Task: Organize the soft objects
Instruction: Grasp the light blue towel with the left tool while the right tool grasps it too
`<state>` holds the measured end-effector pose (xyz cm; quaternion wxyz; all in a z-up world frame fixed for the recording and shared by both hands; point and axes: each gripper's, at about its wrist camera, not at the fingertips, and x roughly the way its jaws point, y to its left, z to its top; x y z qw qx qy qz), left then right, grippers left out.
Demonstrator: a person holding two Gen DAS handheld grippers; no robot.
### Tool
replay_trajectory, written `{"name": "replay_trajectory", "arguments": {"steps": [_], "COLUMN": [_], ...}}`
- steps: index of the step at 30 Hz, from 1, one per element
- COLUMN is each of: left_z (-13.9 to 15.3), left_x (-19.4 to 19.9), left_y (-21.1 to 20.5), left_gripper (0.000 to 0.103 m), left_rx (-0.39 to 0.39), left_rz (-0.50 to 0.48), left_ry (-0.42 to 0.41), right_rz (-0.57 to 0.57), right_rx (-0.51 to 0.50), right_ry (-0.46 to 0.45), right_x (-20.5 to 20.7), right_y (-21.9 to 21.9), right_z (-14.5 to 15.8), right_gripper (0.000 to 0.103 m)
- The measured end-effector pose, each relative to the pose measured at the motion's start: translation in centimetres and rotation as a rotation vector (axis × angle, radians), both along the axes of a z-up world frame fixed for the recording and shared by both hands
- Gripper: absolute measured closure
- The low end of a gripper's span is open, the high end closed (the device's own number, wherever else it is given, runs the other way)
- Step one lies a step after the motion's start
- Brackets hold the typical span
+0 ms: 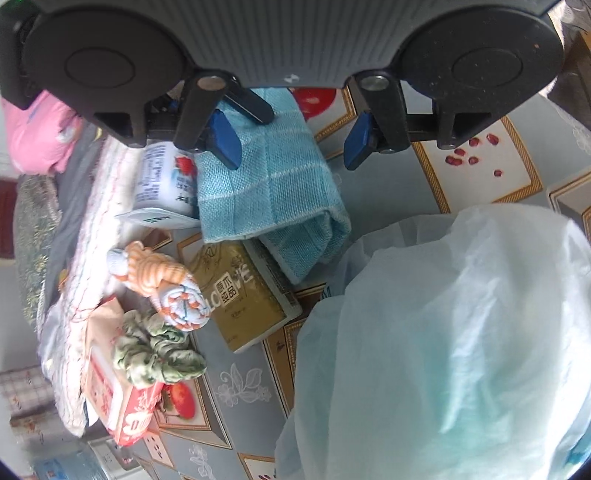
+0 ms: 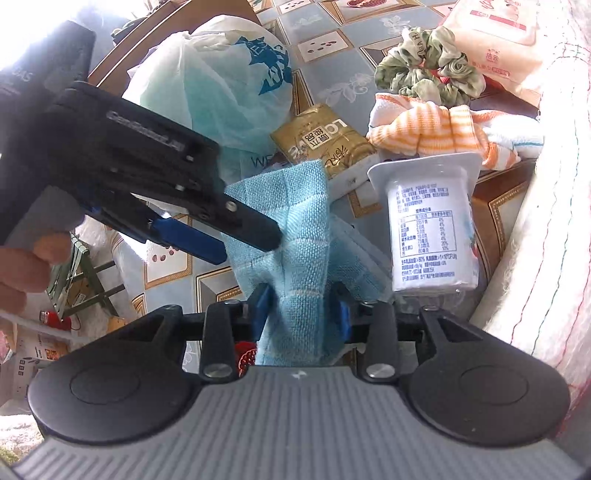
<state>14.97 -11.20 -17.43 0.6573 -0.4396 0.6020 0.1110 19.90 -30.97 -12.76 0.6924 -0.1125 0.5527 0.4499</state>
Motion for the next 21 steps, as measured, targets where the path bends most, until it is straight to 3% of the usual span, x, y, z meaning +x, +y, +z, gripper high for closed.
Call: {"name": "replay_trajectory", "arguments": {"steps": [7,11,14,21], "left_z": [0.1,0.0,0.3,4.6], "left_x": [1.0,1.6,1.7,1.2], "left_y": [-1.0,-1.5,-1.5,-2.4], "left_gripper": [0.045,0.076,0.084,0.088], "left_rx": [0.054,0.094,0.096,0.103], "left_rz": [-0.033,-0.082,-0.095,-0.194], "left_ry": [-0.011,0.006,0.004,-0.087], "right_rz": [0.021,0.042,0.054,0.068], "right_rx": [0.000,-0.011,-0.024,0.005], "right_ry": [-0.023,-0.046,-0.080,-0.164], "right_x": [-0.2,-0.8,-1.3,-2.4], "right_y": [0.2,0.6,0.7,0.5], "right_z": [0.0,0.3,0.6,2.7], "right_gripper": [0.063,0.052,0.042,0.026]}}
